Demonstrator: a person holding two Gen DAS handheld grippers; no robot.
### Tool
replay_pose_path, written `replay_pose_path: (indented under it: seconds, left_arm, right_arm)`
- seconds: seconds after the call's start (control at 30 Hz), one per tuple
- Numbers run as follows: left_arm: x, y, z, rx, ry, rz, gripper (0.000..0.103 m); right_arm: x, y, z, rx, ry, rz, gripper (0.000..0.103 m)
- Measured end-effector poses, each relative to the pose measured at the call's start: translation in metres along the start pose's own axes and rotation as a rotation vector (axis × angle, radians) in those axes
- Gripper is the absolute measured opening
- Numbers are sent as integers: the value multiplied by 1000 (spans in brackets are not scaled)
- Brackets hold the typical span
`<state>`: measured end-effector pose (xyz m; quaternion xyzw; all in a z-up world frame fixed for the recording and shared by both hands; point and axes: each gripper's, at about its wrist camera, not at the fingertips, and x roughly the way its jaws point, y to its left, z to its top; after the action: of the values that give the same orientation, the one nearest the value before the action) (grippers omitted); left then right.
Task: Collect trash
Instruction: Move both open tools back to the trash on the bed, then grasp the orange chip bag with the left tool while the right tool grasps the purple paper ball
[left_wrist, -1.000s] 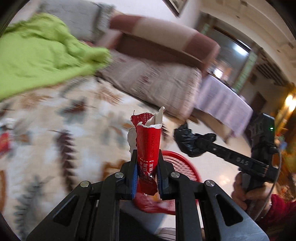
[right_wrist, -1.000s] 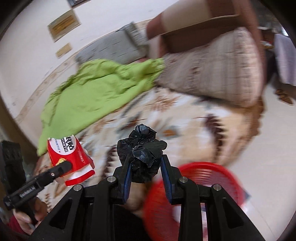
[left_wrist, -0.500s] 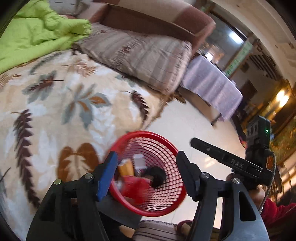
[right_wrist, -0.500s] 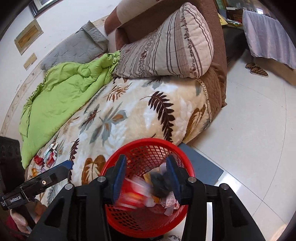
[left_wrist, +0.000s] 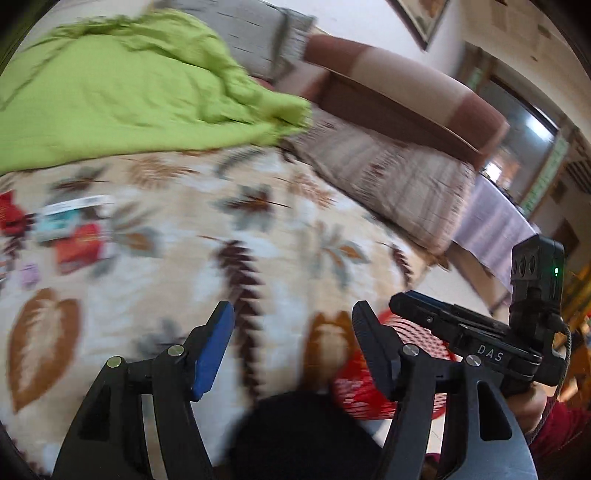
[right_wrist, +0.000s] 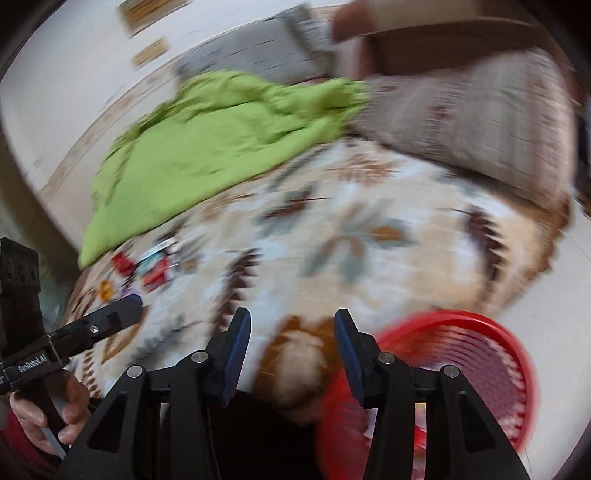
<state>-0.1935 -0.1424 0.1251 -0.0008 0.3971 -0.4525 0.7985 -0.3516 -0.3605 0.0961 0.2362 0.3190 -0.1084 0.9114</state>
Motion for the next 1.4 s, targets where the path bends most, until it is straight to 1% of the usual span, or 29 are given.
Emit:
replay_pose_path:
  seconds: [0.13,0.27,0.37,0.4,0.47,0.53,0.57,0.6,0.63,0.7,0.77,0.8,0.83,0.87,0.9,0.93,0.97,1.0,1.03,1.1,1.2,1.27,1.33,1.37,1.4]
  left_arm:
    - [-27,50,-5,-84,-40,82,65]
    - [-60,102,-9,-173,-100,184,65]
    - [-79,137,-7,-247,-140,266,66]
    - [-89,157,-5,-291,-165,310,68]
    - [-100,187,-1,-359,-185,383,70]
    - [-106,220,4,-427,-198,423,71]
    - [-107,230,5,-447,-201,431,71]
    - [-104,248,10,-484,-198,448,71]
    - [-100,259,14,-502,-196,457,71]
    - [-85,282,24,-531,-179,488,71]
    - [-71,296,30,-552,-158,498,72]
    - [-57,306,36,-552,-136,525,73]
    - [-48,313,39,-558,-117,583,74]
    - [-42,317,39,-567,-108,609,74]
    - [-35,325,38,-578,-105,606,73]
    - [-27,332,36,-590,-97,619,60]
    - [-23,336,33,-597,-93,638,50]
    - [-21,337,31,-601,-96,631,50]
    - [-24,336,26,-601,-127,625,49]
    - [-31,331,21,-580,-158,639,49]
    - [-52,311,9,-538,-189,648,49]
    - [-71,288,-11,-550,-213,651,49]
    - [-82,267,-27,-531,-228,686,49]
    - [-85,261,-31,-515,-234,704,49]
    - [-89,248,-39,-476,-253,737,49]
  right_arm:
    - [46,54,9,-91,28,56,53]
    - [90,99,13,-120,78,121,53]
    - [116,133,12,-153,94,157,53]
    - [123,144,10,-171,97,165,53]
    - [134,163,2,-210,95,175,53]
    - [143,174,-11,-246,110,185,53]
    - [146,175,-17,-260,118,182,53]
    - [149,178,-24,-282,130,175,53]
    - [147,179,-25,-295,121,185,53]
    - [138,177,-23,-292,84,218,53]
    - [141,172,-23,-270,96,220,53]
    - [143,170,-21,-252,102,221,53]
    - [144,165,-20,-225,103,227,53]
    - [144,163,-19,-211,106,235,53]
    - [145,160,-18,-197,111,246,53]
    - [146,160,-17,-191,114,250,53]
    - [146,159,-17,-187,118,254,53]
    - [147,160,-17,-188,121,260,53]
    - [148,161,-17,-192,123,265,53]
    - [148,163,-18,-202,123,269,53]
    - [153,168,-18,-222,145,276,53]
    - [158,175,-18,-251,174,280,53]
    - [165,186,-16,-280,193,319,53]
    - [170,193,-15,-296,198,321,53]
    - [177,202,-11,-307,210,329,53]
